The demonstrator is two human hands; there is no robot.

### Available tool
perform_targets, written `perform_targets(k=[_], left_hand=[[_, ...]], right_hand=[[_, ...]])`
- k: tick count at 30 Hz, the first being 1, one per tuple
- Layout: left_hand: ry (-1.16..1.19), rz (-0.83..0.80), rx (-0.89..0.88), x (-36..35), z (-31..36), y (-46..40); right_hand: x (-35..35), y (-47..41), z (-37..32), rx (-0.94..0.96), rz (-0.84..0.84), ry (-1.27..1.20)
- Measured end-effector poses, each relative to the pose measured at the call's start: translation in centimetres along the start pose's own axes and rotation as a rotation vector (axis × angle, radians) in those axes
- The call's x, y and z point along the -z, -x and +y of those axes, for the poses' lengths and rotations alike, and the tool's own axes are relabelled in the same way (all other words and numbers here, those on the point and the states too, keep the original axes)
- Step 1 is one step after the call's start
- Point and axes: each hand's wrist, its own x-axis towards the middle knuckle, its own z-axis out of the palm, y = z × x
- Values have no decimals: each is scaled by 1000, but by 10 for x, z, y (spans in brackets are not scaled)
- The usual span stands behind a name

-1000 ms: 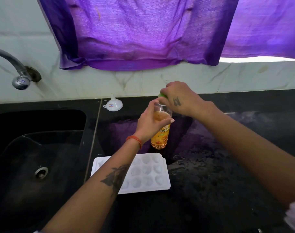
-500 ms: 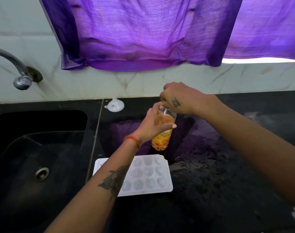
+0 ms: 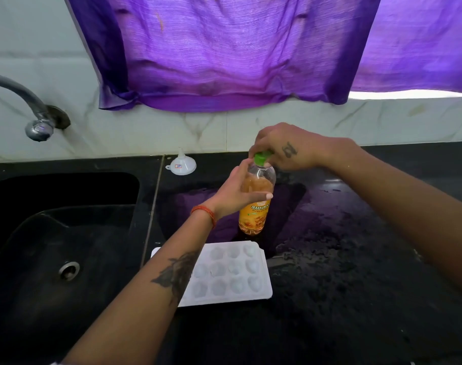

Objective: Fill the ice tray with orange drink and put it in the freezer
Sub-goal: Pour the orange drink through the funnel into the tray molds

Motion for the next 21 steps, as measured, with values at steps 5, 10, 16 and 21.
perform_targets(k=[5,10,16,21], left_hand=[[-16,-46,4,4,3,2],[-36,-53,10,7,6,4],[-75,-55,-7,8,4,3],[-69,294,-46,-20,-9,11]], right_hand=[[2,-4,3,-191,-47,-114],[-8,-9,-7,-92,5,94],[10,-5,5,-54,-42,-224],[-8,-11,-2,-198,65,-22]])
